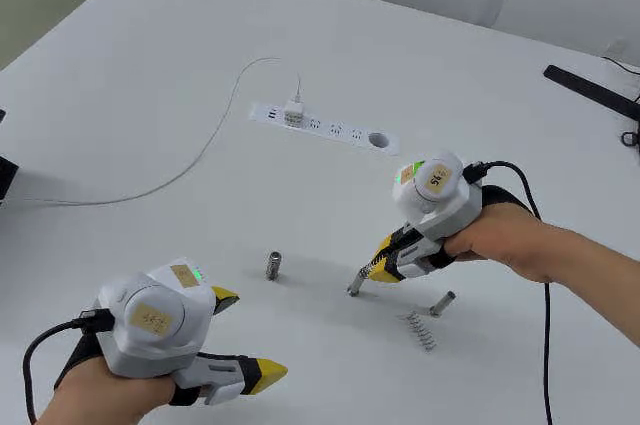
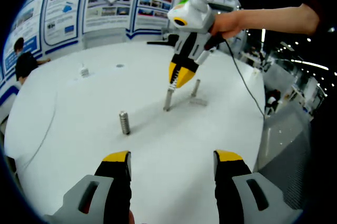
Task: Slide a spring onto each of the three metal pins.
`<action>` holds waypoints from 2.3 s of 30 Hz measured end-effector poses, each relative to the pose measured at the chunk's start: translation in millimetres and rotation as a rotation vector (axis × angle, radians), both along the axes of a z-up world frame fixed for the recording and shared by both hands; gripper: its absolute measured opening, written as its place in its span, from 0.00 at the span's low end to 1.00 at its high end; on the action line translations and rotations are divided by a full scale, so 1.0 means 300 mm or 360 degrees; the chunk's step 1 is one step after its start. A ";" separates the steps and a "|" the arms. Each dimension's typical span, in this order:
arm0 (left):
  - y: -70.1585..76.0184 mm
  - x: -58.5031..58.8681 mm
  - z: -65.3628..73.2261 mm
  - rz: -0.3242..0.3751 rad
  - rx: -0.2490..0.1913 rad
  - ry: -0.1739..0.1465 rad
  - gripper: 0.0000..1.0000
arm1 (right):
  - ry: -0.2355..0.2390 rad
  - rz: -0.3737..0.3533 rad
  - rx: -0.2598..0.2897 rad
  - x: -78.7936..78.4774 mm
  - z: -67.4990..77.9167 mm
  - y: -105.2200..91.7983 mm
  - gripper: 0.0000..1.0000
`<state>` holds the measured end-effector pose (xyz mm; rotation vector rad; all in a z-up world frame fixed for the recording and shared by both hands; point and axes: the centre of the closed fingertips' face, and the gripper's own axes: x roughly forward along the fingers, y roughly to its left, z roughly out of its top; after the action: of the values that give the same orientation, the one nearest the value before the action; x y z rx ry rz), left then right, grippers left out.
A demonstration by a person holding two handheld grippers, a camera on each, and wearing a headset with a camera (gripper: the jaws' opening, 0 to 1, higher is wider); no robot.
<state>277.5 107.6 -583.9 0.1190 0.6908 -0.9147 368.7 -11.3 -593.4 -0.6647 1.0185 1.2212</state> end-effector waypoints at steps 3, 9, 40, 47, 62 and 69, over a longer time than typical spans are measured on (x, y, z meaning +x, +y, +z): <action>0.004 -0.001 -0.002 0.0004 -0.0001 0.0004 0.64 | 0.0000 0.0007 -0.0006 0.001 -0.002 0.005 0.13; 0.006 -0.008 -0.007 0.0005 0.0001 0.0013 0.64 | -0.0001 0.0018 -0.0019 0.004 -0.012 0.013 0.13; 0.020 0.003 -0.009 0.0018 0.0004 0.0016 0.64 | 0.0022 0.0064 -0.0051 0.005 -0.115 0.040 0.13; 0.017 0.003 -0.012 0.0017 0.0010 0.0022 0.64 | 0.0033 0.0049 -0.0055 0.001 -0.144 0.034 0.13; 0.008 0.001 -0.007 0.0013 0.0009 0.0017 0.64 | 0.0030 0.0014 -0.0049 -0.003 -0.165 0.034 0.19; 0.007 -0.011 -0.005 0.0004 0.0015 0.0016 0.64 | 0.0022 -0.0033 -0.0014 -0.015 -0.134 0.015 0.26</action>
<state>274.3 109.7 -585.6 0.1220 0.7049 -0.9099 364.3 -6.7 -633.5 -0.6518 1.0404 1.2053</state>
